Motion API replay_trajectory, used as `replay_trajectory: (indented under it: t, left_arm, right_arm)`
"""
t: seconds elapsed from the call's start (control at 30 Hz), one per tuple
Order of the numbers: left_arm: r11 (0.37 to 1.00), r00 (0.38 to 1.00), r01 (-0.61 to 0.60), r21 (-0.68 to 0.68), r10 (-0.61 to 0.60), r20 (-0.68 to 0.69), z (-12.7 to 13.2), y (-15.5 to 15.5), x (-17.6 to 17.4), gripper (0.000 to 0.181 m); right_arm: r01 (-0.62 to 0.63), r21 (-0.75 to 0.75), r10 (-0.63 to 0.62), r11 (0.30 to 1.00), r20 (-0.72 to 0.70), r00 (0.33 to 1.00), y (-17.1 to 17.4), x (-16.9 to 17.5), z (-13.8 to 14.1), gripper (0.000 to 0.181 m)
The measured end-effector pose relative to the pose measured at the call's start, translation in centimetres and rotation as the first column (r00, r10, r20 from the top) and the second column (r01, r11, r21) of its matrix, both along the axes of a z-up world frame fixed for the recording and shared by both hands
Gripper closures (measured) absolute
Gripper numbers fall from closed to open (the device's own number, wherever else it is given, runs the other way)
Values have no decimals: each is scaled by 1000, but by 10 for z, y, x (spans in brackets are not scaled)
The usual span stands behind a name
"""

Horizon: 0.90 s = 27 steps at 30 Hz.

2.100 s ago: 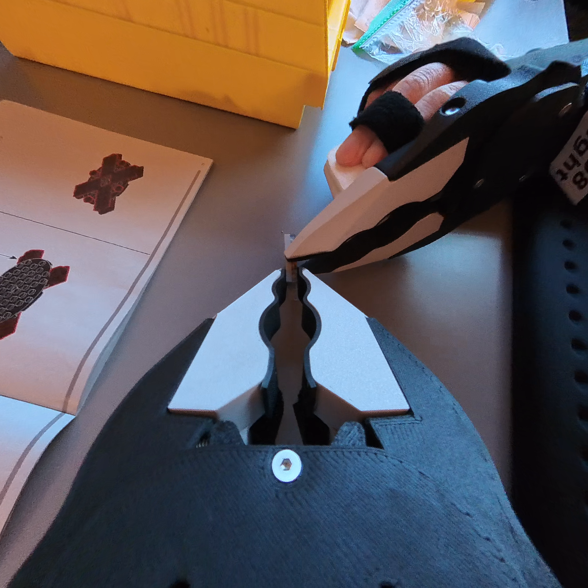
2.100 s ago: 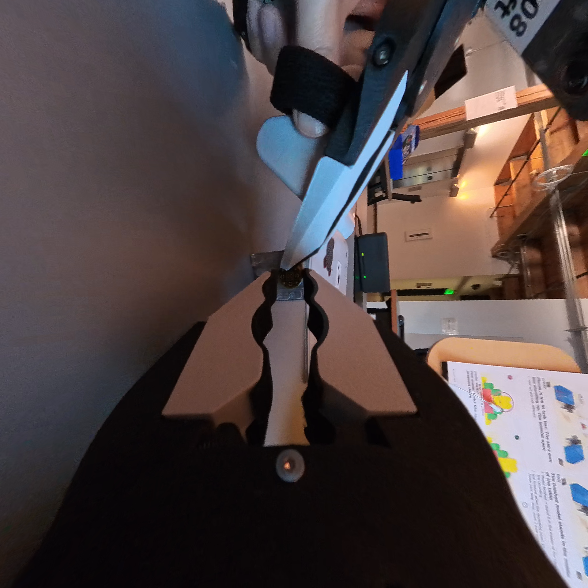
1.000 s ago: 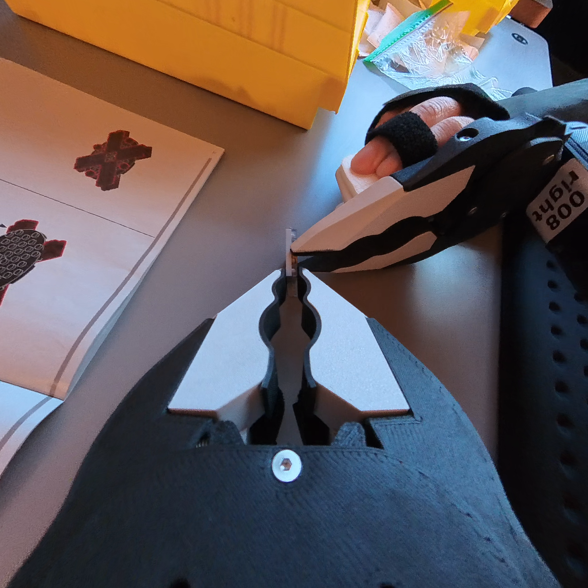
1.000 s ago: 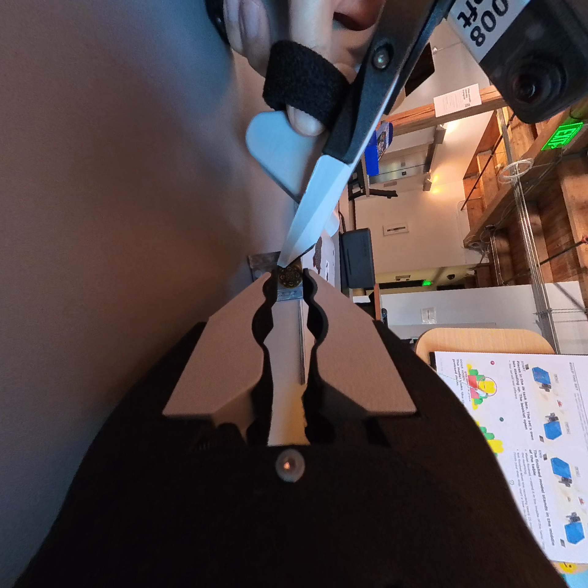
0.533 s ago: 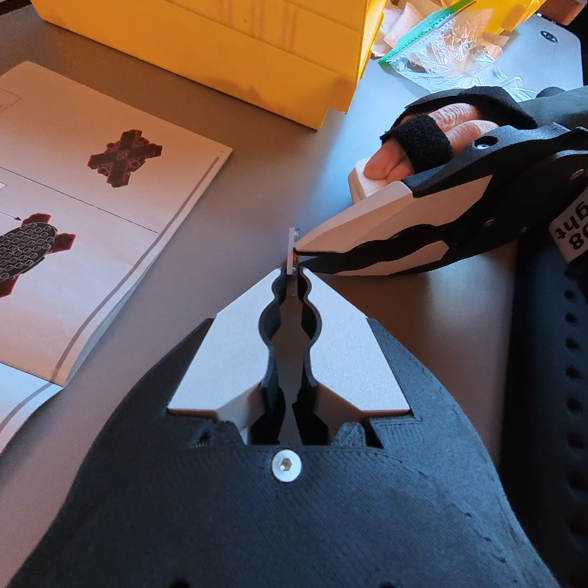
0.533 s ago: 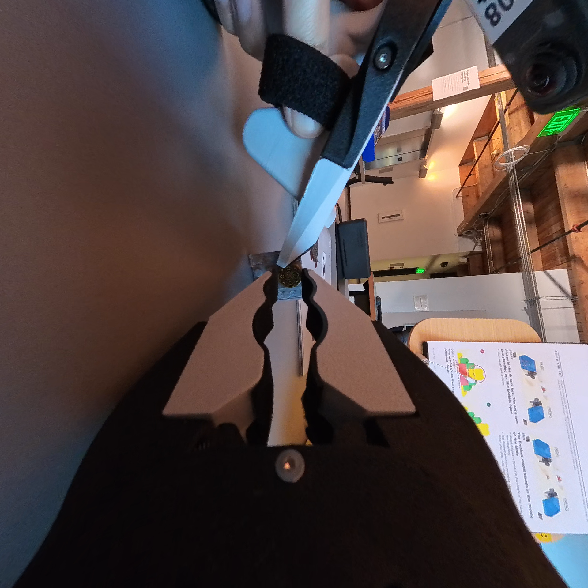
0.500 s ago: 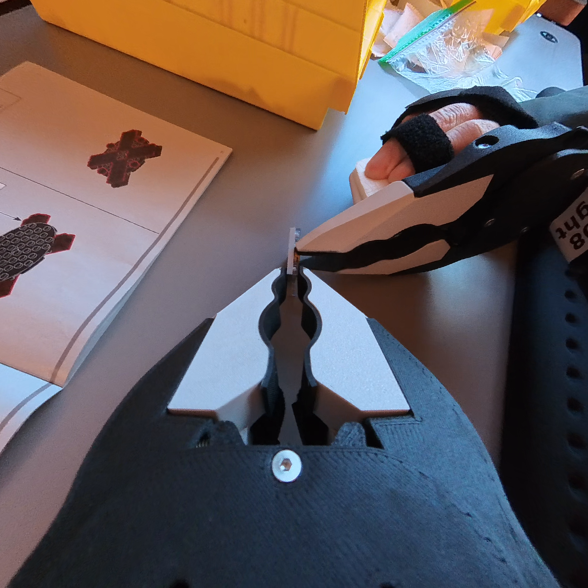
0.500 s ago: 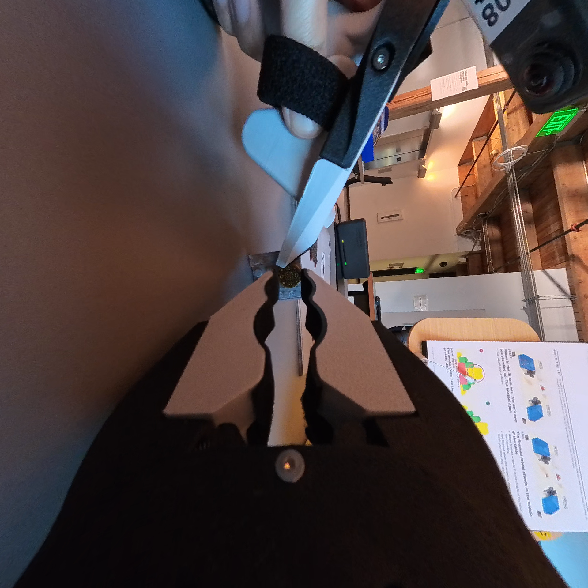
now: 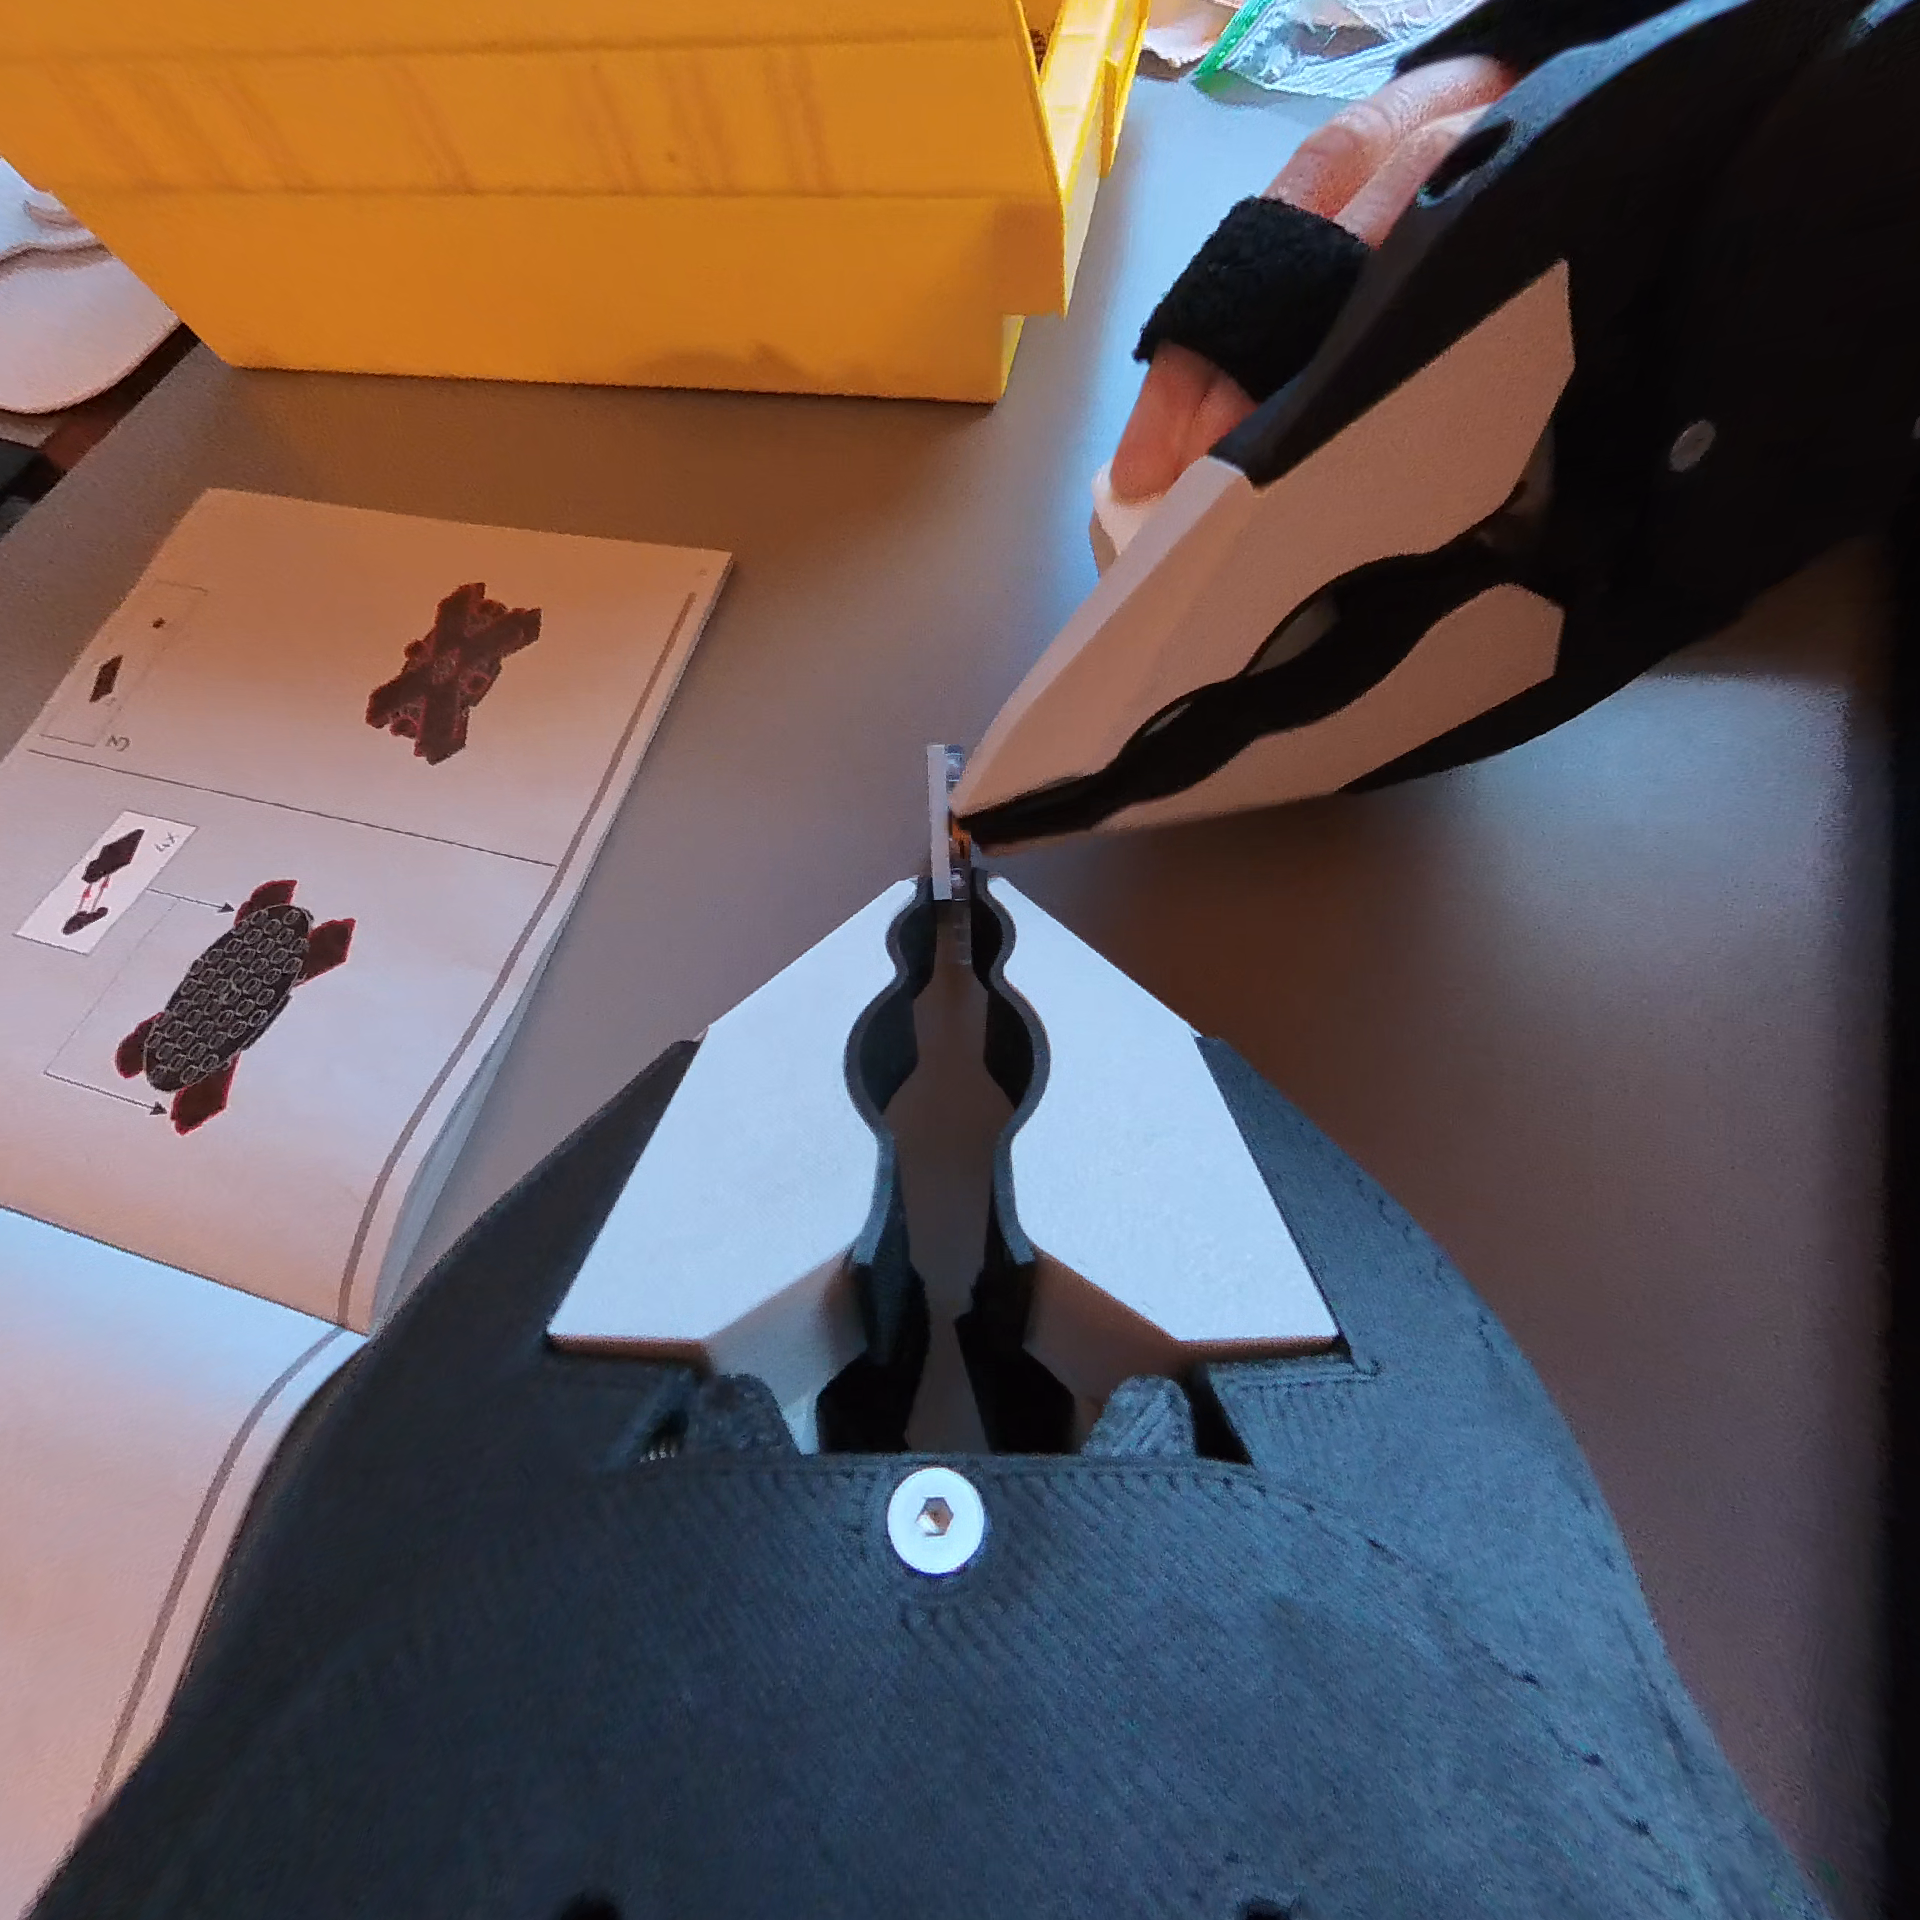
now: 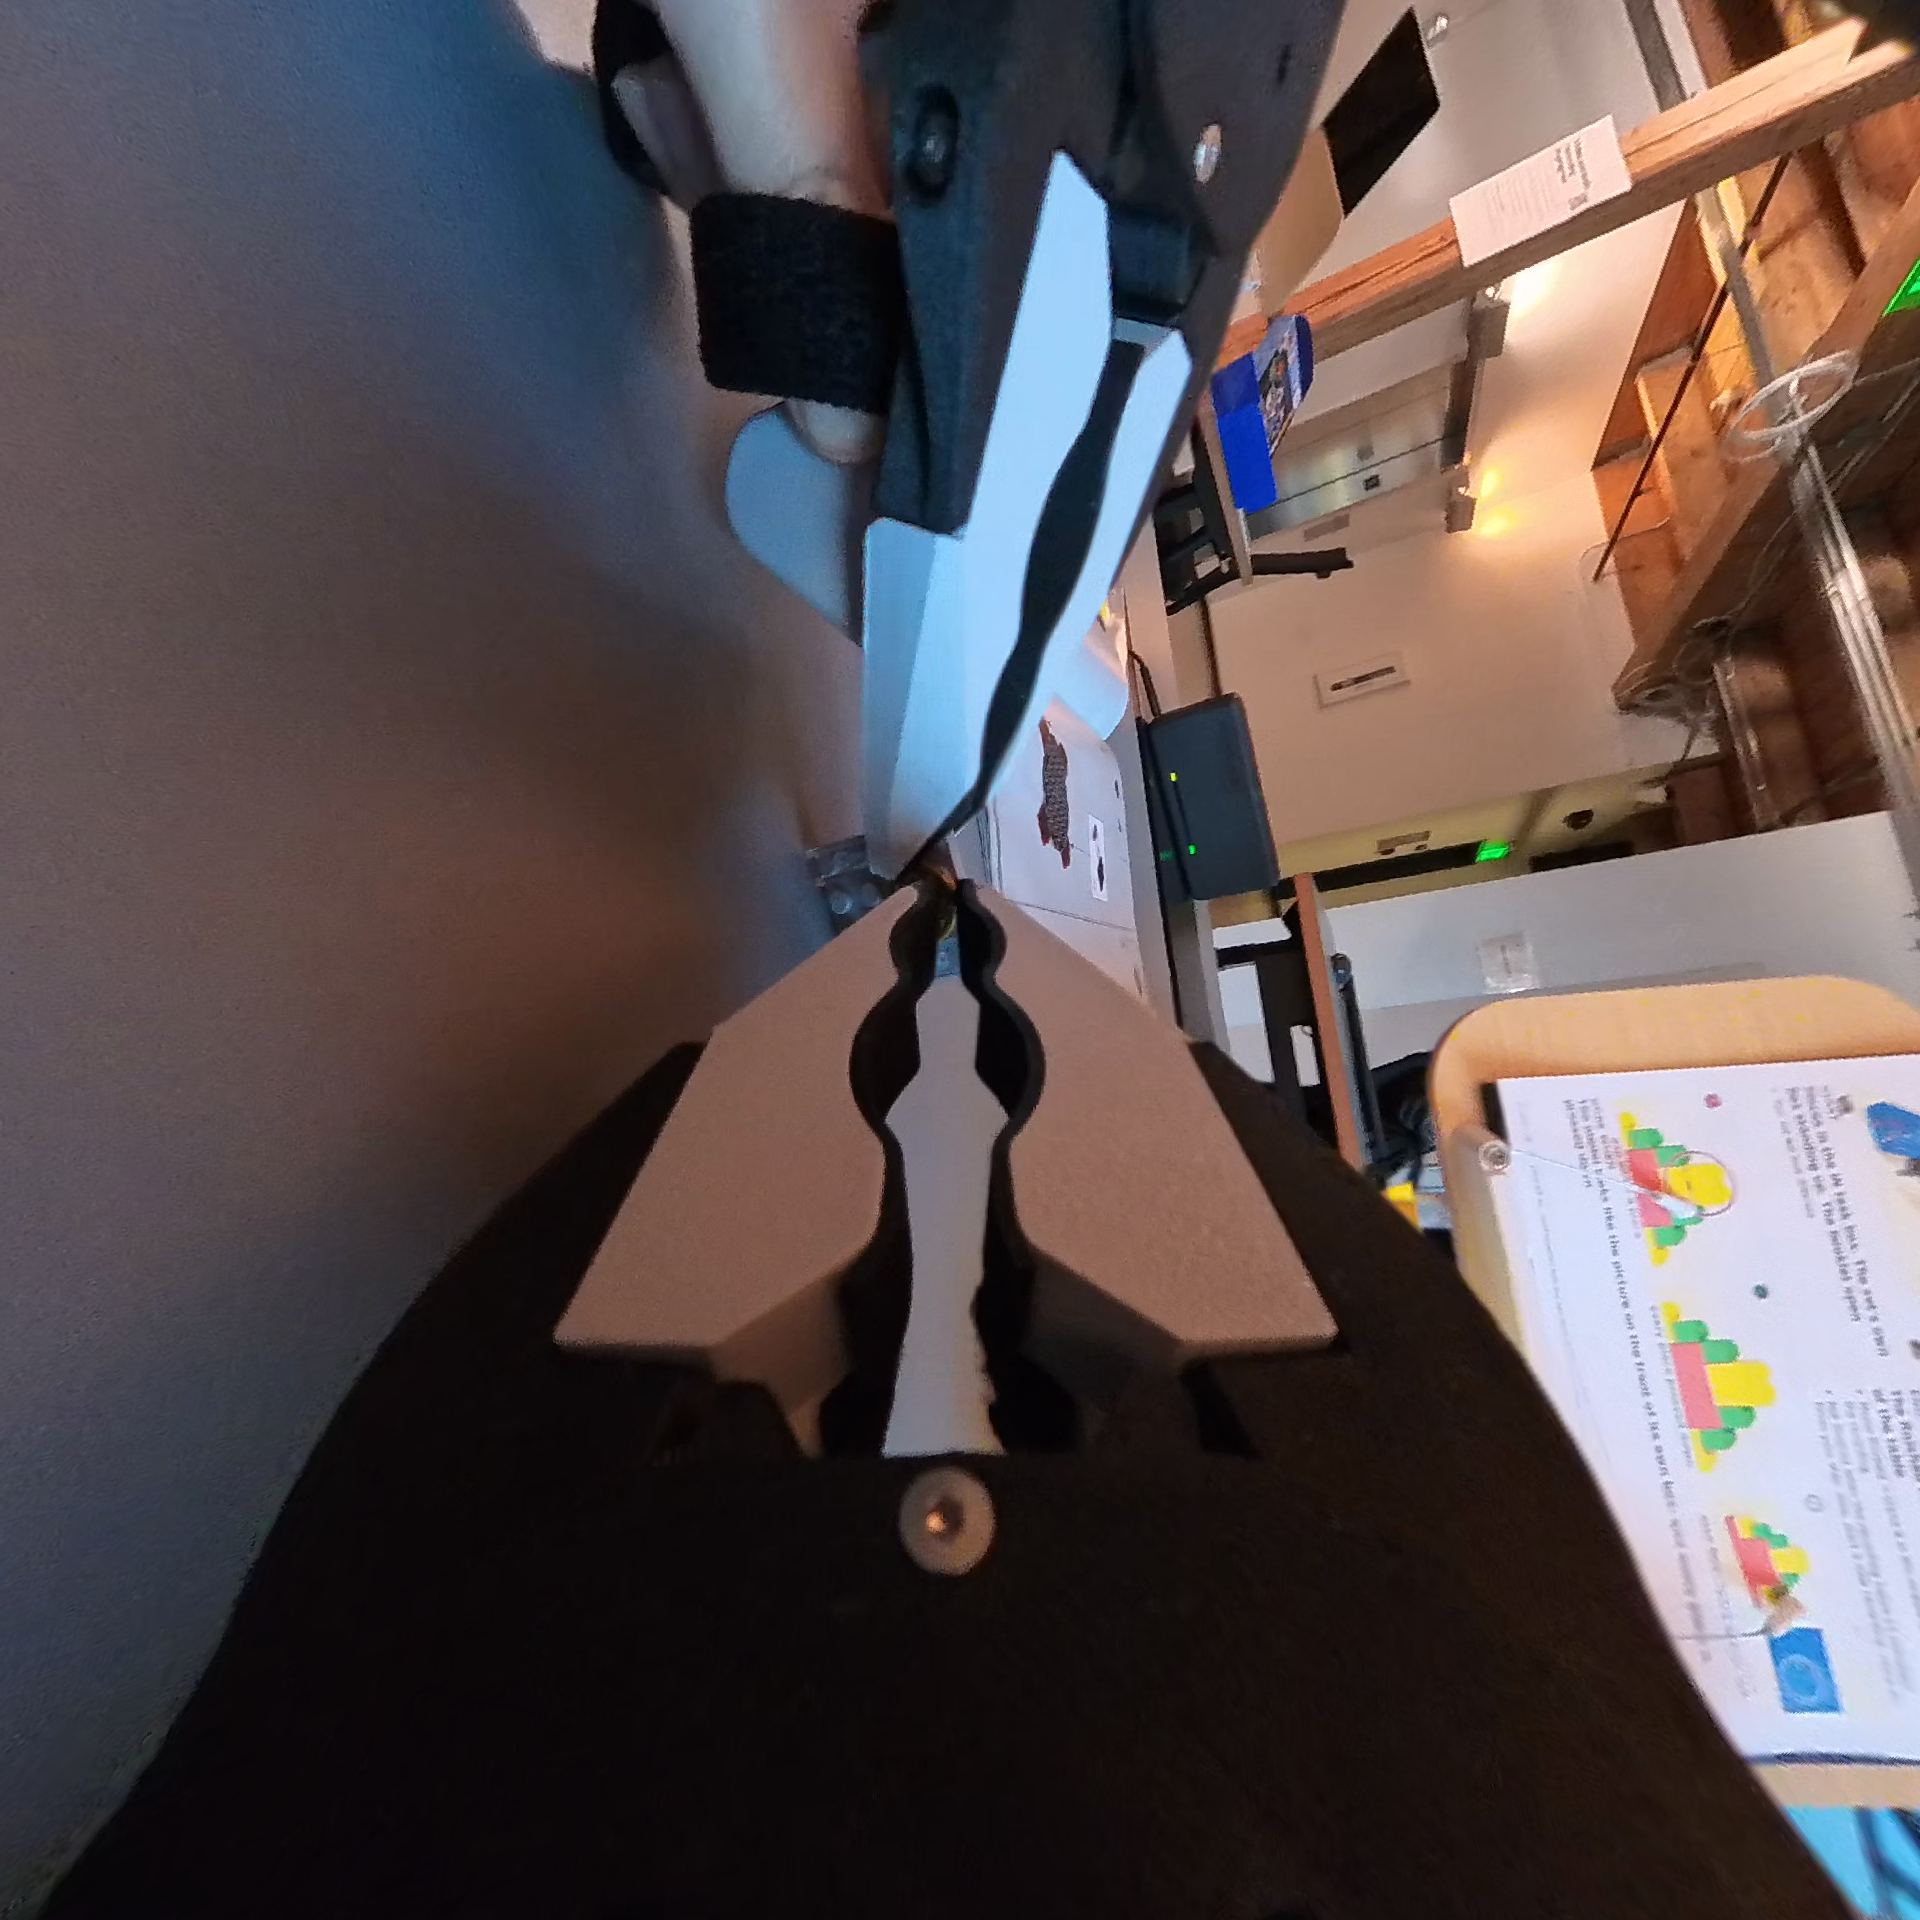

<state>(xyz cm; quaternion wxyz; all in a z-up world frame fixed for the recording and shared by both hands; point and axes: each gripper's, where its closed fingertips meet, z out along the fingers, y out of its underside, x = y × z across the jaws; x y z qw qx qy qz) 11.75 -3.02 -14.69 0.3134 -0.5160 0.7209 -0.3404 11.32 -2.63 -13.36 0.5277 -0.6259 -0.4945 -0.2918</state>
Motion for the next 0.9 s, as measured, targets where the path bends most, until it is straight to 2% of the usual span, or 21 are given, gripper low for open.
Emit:
replay_trajectory:
  t: [0.07, 0.13, 0.23, 0.33, 0.4, 0.43, 0.5, 0.57, 0.63, 0.73, 0.9]
  left_arm:
    - [1000, 1000, -3, 3, 3, -3, 0, 0, 0, 176]
    - [1000, 1000, -6, 11, 6, -6, 0, 1, 0, 176]
    - [1000, 1000, -11, -25, 11, -10, 0, 0, 0, 175]
    - [998, 1000, -19, -65, 18, -12, 0, 1, 0, 175]
    - [995, 996, -91, 29, 91, -3, -1, 18, -1, 175]
    - [994, 994, -107, 23, 107, -3, 0, 23, -2, 176]
    - [995, 998, -69, -73, 69, -14, 0, 14, -1, 176]
    - [999, 1000, -31, -41, 31, -2, 0, 8, 0, 175]
    - [1000, 1000, -17, -10, 18, 6, 0, 7, 0, 176]
    - [998, 1000, -13, -58, 13, -3, 0, 7, 0, 176]
    - [998, 1000, -5, -58, 5, -2, 0, 6, 0, 176]
  right_arm:
    - [2, 6, -3, 1000, 34, 999, 1, -1, -3, 173]
    - [14, -14, -14, 1000, 6, 1000, 2, -1, -3, 172]
    - [40, -50, -43, 998, -66, 997, 1, 0, 0, 177]
    - [52, -44, -54, 998, -61, 997, -1, 1, 0, 180]
    - [35, -205, -47, 978, -52, 998, -9, -4, -27, 181]
    - [14, -212, -21, 977, -33, 999, -11, -7, -27, 181]
    - [9, -162, -7, 987, 16, 1000, -10, -7, -23, 181]
    - [13, -77, -9, 997, 49, 999, -7, -5, -13, 181]
    - [-2, -26, 3, 1000, 13, 1000, -7, -4, -3, 181]
    - [37, 10, -37, 999, -74, 997, -1, 4, 8, 173]
    - [32, -96, -51, 995, -204, 978, 3, 5, -3, 166]
